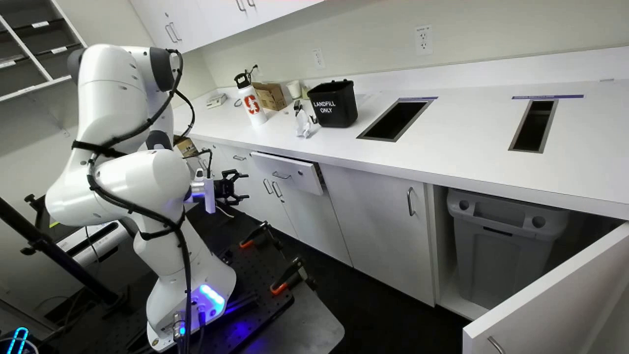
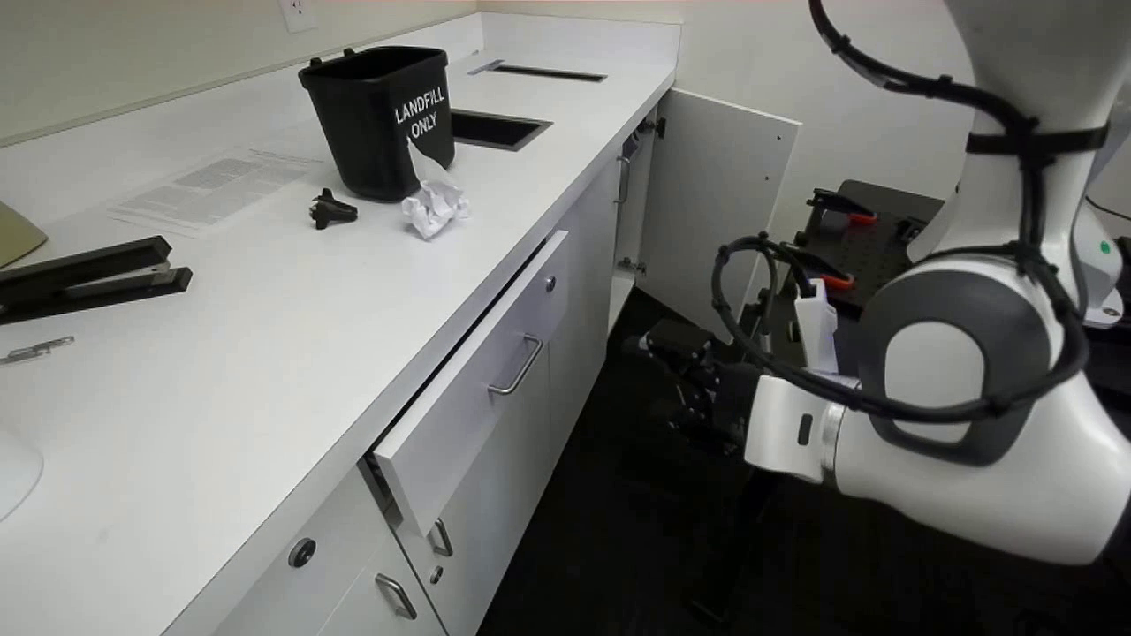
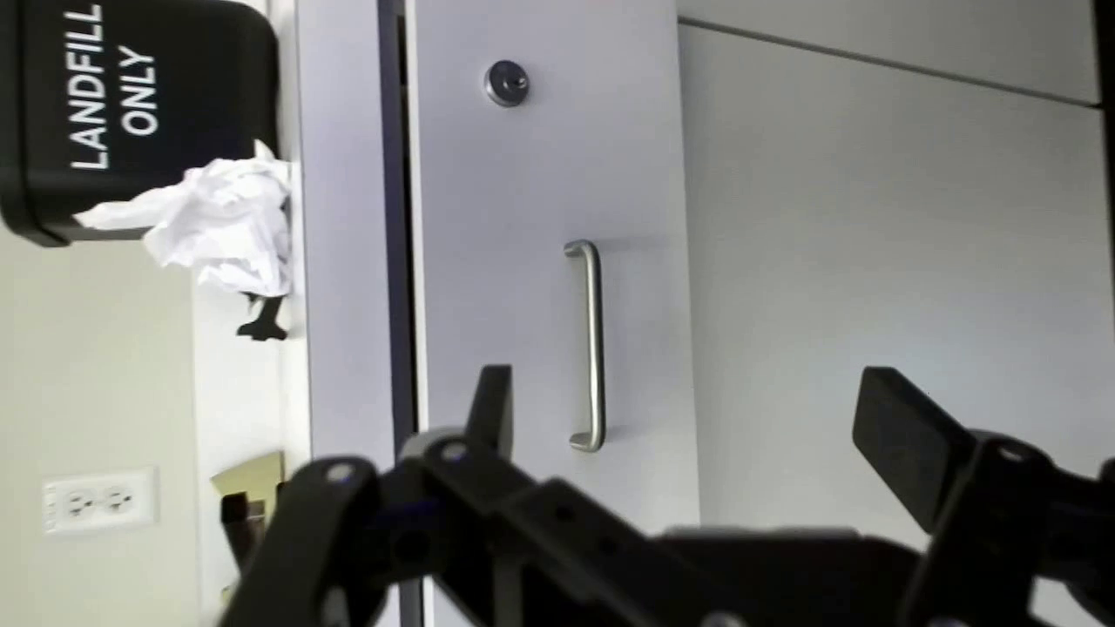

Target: Open the first drawer from the right

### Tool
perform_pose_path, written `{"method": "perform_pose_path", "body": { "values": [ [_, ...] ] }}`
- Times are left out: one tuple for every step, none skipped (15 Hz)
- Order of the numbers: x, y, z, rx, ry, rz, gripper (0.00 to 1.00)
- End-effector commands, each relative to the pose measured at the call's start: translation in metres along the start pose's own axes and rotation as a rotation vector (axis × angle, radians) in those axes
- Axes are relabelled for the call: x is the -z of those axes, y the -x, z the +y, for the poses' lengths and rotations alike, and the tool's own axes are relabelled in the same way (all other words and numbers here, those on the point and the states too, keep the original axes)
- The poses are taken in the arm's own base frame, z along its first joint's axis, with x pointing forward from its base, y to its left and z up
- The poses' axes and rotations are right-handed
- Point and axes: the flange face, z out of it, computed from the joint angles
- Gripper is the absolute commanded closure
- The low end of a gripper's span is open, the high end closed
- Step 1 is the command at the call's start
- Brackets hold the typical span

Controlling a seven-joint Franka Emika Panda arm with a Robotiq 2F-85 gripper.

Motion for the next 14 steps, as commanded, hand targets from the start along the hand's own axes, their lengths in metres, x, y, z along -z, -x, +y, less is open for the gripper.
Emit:
{"method": "perform_pose_path", "body": {
  "values": [
    [-0.003,-0.004,-0.006,0.004,0.056,-0.003,0.00],
    [-0.005,-0.007,-0.011,0.012,0.095,-0.006,0.00],
    [-0.006,-0.009,-0.015,0.016,0.111,-0.007,0.00],
    [-0.007,-0.011,-0.017,0.015,0.117,-0.009,0.00],
    [-0.008,-0.012,-0.017,0.013,0.118,-0.010,0.00],
    [-0.008,-0.013,-0.016,0.010,0.118,-0.011,0.00],
    [-0.008,-0.013,-0.016,0.009,0.119,-0.011,0.00],
    [-0.009,-0.013,-0.016,0.009,0.119,-0.011,0.00],
    [-0.016,-0.013,-0.019,0.011,0.131,0.002,0.00],
    [-0.022,-0.013,-0.022,0.015,0.136,0.015,0.00],
    [-0.029,-0.014,-0.024,0.017,0.146,0.027,0.00],
    [-0.037,-0.014,-0.027,0.032,0.166,0.036,0.00],
    [-0.045,-0.014,-0.031,0.044,0.185,0.056,0.00],
    [-0.054,-0.014,-0.035,0.049,0.210,0.071,0.00]
  ]
}}
